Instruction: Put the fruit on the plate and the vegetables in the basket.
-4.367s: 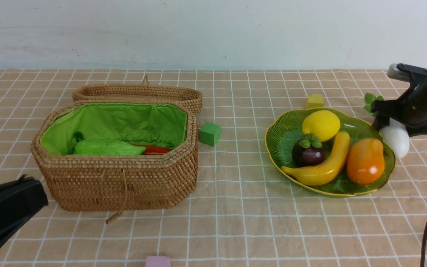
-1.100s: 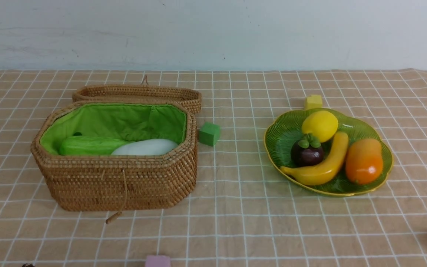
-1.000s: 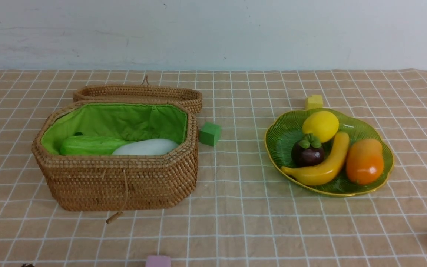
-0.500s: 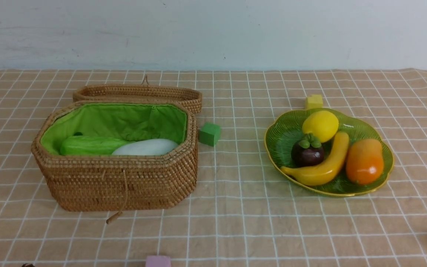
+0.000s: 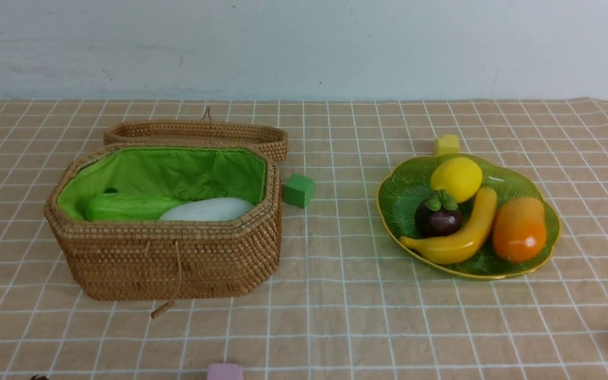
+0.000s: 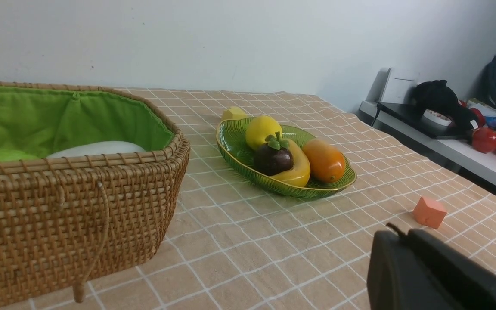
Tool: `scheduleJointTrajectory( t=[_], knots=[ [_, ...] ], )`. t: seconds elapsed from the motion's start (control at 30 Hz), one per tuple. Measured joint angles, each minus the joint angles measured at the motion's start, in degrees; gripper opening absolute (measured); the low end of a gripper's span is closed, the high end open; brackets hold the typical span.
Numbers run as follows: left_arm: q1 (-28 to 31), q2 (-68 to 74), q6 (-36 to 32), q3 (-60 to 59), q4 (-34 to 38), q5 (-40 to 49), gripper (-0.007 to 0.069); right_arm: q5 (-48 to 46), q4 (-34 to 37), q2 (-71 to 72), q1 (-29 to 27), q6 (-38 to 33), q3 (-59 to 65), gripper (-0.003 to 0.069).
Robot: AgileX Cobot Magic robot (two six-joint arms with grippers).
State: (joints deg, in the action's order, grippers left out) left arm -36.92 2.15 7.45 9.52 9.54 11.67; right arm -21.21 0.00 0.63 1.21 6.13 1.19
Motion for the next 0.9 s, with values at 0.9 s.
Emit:
scheduleJointTrajectory(
  t=[0.9],
  knots=[
    [33.3, -2.6, 1.9, -11.3, -1.2, 10.4, -0.0013, -0.1, 0.0, 0.0, 0.0, 0.0, 0.0, 0.0006]
  ],
)
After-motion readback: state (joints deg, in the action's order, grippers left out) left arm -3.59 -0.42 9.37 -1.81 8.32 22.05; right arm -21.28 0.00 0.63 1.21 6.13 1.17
